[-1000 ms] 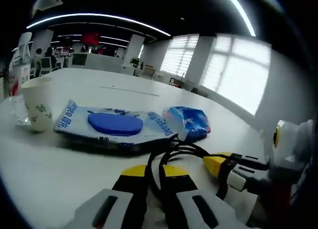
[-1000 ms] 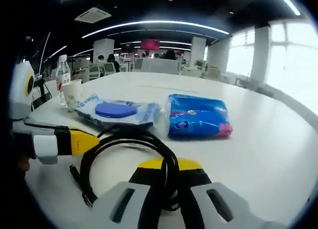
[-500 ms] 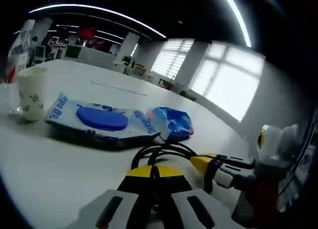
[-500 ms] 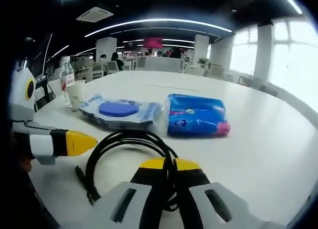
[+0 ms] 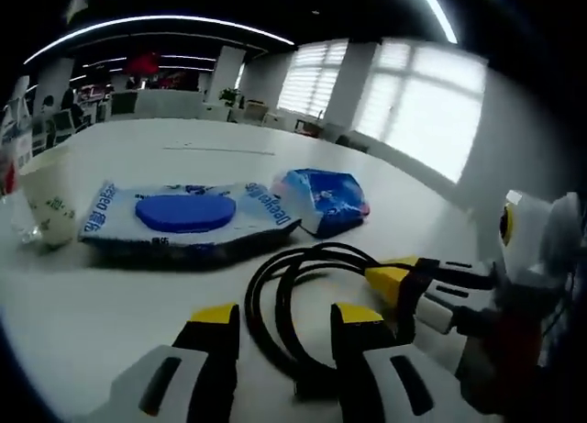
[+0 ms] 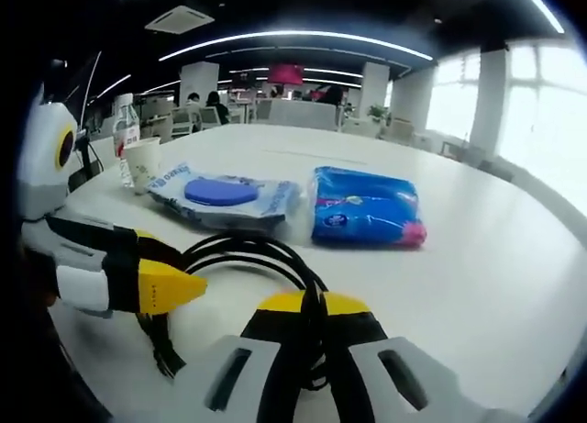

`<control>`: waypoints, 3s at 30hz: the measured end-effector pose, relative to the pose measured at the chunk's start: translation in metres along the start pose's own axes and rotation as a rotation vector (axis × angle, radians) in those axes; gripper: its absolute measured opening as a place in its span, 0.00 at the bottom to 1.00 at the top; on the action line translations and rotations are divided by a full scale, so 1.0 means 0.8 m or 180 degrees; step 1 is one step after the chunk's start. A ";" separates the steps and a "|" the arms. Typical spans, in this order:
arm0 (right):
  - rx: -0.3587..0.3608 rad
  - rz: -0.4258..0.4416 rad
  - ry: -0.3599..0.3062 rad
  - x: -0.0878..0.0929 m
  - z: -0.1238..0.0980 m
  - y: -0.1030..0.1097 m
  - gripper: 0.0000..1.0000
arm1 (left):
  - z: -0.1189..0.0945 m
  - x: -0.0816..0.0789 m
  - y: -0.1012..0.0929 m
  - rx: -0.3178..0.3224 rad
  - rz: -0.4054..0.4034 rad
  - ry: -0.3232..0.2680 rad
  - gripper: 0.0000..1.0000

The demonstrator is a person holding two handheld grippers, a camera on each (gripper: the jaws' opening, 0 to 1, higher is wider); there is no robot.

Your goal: Arrange the tabletop items into an orderly group along one side of the table until the central work area is clear of visible clutter.

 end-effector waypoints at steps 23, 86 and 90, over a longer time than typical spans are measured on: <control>0.0052 -0.0131 -0.0061 -0.005 -0.021 -0.001 0.02 | -0.012 -0.016 0.002 -0.0085 0.0157 -0.0041 0.15; -0.0556 -0.0499 -0.0520 -0.025 -0.004 0.008 0.66 | -0.018 -0.018 0.030 -0.0119 0.0464 -0.0158 0.51; -0.0594 -0.0496 -0.0590 -0.030 -0.008 0.011 0.72 | -0.030 -0.015 0.038 -0.0154 0.0532 -0.0159 0.54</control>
Point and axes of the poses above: the point that each gripper's makers call its tool centre point, and the gripper's own axes: z roughly forward along the fingers, y roughly to its left, x roughly out of its underside, the point moved 6 cm from there along -z, roughly backward along the fingers
